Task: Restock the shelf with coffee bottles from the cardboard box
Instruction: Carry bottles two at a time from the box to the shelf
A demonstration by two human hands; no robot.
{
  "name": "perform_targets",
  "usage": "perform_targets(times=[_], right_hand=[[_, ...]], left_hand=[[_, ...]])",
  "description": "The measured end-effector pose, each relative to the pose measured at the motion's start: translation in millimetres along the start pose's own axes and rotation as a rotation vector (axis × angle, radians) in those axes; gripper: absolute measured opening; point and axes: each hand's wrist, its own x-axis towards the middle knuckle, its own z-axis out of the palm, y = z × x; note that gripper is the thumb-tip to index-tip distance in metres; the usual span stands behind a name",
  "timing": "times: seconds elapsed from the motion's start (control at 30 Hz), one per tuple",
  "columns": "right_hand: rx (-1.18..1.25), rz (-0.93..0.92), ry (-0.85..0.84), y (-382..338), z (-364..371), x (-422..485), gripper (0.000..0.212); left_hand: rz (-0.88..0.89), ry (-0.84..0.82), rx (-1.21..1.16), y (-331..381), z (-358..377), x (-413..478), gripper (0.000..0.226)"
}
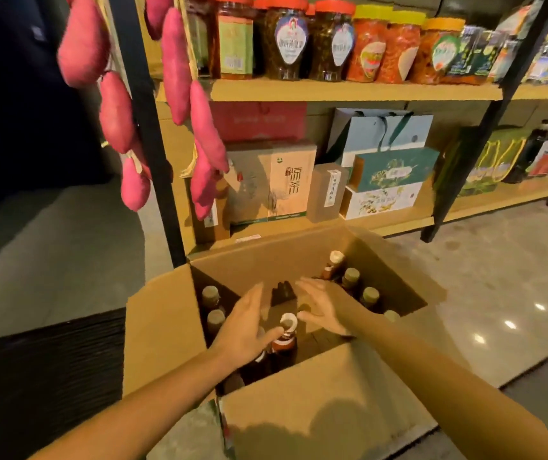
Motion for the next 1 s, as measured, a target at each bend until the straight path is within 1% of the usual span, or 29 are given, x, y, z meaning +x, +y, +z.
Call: perform_targets(times=[0.07,0.17,0.27,0.33,0.47,0.57,0.67,0.73,0.83,0.9,1.0], right_hand=[[-0.100,-0.162,-0.056,13.2,4.9,16.0,0.069],[-0.133,-0.354,-0.173,30.5,9.2,35.3,0.073],[-0.078,-0.502,-0.277,42.3,15.7,45.5,0.076],[-0.003,-0.544,-0.329,47.7,21.3,49.3,0.077],[0.247,-0.509,-0.430,58.6,35.7,63.3,0.078],[0.334,-0.458,-0.475,67.4,50.8,70.6,0.079],[0.375,-0.406,-0.484,67.8,65.1,73.2,0.083],[0.374,-0.378,-0.520,65.6,73.2,76.8,0.086],[0.368,-0.386,-0.550,66.0,82.8,79.9,0.087],[0.451,-0.410,-0.565,68.3,87.7,80.2,0.081],[0.592,-0.364,-0.598,71.4,94.0,78.4,0.071]], left_hand=[[-0.038,-0.032,0.027,-1.8,4.9,3.6,0.092],[-0.123,-0.114,0.088,-0.3,12.6,4.8,0.100],[-0.218,-0.203,0.146,2.6,21.3,2.0,0.101],[-0.267,-0.252,0.189,1.9,24.8,1.2,0.101],[-0.375,-0.271,0.173,2.9,24.0,4.3,0.100],[-0.447,-0.288,0.186,2.4,27.3,8.4,0.099],[-0.514,-0.295,0.226,-0.2,30.6,13.3,0.099],[-0.542,-0.298,0.293,-2.6,33.2,16.5,0.100],[-0.569,-0.309,0.426,-4.3,36.8,20.2,0.095],[-0.569,-0.318,0.518,-4.8,39.1,23.8,0.088],[-0.551,-0.312,0.600,-4.2,40.6,29.6,0.075]])
